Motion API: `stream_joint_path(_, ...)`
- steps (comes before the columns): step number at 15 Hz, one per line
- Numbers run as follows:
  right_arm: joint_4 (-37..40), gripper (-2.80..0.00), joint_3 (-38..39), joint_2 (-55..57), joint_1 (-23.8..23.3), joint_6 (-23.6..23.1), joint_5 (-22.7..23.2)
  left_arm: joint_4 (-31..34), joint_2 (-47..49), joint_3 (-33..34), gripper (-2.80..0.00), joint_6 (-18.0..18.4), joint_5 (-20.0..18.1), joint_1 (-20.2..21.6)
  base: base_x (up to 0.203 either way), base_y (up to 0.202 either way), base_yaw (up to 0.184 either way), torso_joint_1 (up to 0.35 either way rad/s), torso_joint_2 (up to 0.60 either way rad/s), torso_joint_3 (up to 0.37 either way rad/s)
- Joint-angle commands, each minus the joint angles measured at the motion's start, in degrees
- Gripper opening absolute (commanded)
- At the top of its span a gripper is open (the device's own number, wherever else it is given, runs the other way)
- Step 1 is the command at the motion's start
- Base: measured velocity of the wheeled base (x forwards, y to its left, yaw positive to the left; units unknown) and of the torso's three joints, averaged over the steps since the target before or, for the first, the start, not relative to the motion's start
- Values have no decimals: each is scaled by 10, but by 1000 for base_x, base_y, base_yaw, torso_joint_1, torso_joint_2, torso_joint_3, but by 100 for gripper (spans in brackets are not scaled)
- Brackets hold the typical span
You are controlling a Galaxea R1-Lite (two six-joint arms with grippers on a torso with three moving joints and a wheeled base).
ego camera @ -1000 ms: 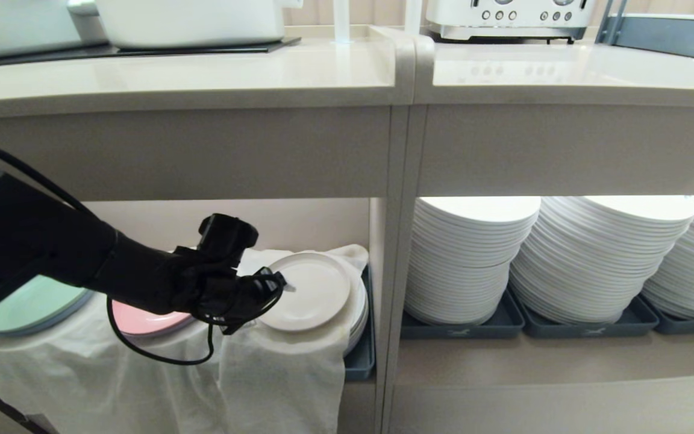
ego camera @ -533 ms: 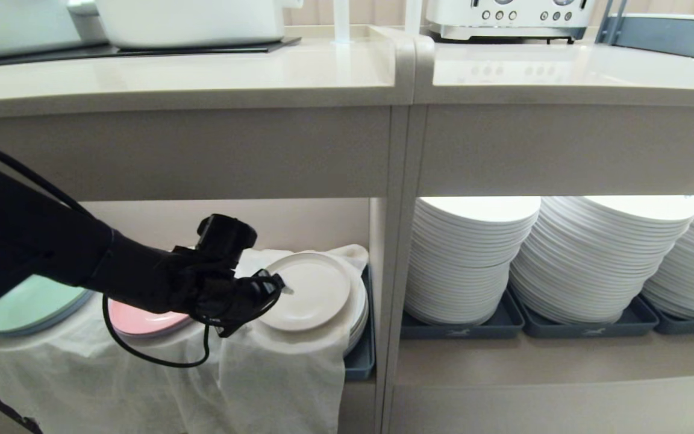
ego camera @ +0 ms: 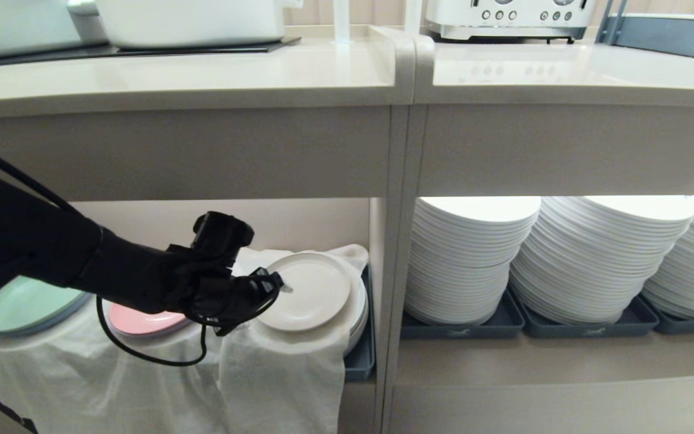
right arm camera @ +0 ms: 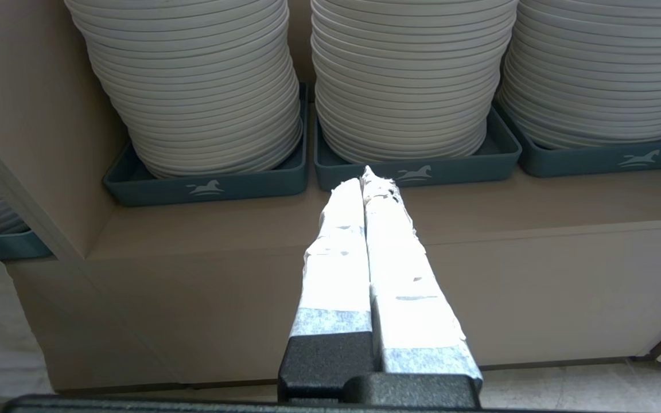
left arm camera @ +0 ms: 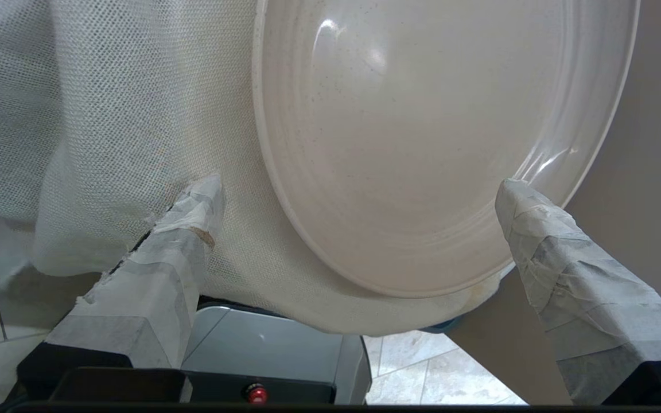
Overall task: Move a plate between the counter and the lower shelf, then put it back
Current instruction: Put the plate in the cupboard, then pick up the plate in the cupboard
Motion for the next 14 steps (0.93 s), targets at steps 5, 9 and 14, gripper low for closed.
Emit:
stream_joint_path(5,0,-280,0,0,0,0,0,-1,-2,8,-280,-3,0,0,0,0,0,0,0,0)
stream_joint_path(9,0,-280,0,0,0,0,0,-1,-3,8,-280,-4,-1,2,0,0,0,0,0,0)
stream_joint_path(14,0,-280,0,0,0,0,0,0,-8,11,-280,-4,-1,2,0,0,0,0,0,0)
